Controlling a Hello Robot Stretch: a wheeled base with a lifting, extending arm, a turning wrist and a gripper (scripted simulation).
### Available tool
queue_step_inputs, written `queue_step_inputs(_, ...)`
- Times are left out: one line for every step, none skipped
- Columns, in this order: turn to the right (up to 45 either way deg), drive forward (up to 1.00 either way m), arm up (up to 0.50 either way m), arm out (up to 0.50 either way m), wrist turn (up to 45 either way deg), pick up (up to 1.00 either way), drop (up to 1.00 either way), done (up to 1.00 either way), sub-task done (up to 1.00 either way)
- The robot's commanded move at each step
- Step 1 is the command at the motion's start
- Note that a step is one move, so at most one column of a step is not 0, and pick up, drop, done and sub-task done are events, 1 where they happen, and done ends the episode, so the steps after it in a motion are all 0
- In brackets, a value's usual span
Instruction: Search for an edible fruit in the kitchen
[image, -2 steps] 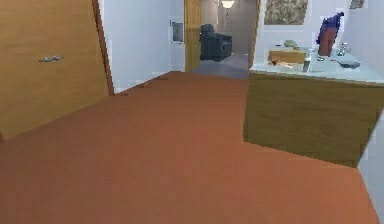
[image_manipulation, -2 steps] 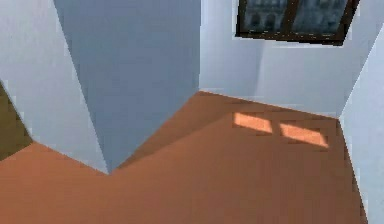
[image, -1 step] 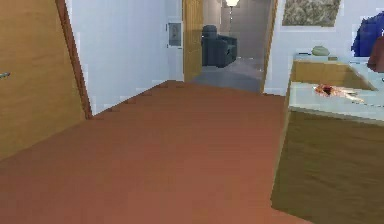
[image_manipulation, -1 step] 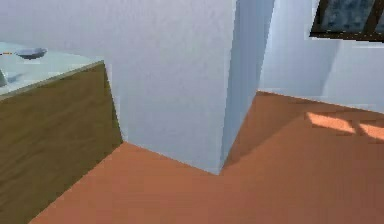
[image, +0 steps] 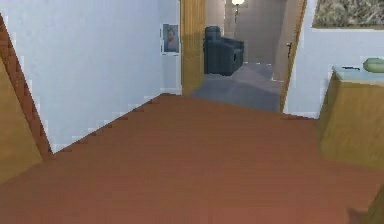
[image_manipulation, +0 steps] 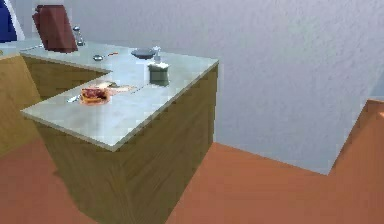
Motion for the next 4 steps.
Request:
queue_step_inputs(0.0,0.15,0.0,0.0,0.0,0.0,0.0,0.0,0.0)
queue_step_inputs(24.0,0.0,0.0,0.0,0.0,0.0,0.0,0.0,0.0)
queue_step_inputs(0.0,1.0,0.0,0.0,0.0,0.0,0.0,0.0,0.0)
queue_step_inputs(6.0,0.0,0.0,0.0,0.0,0.0,0.0,0.0,0.0)
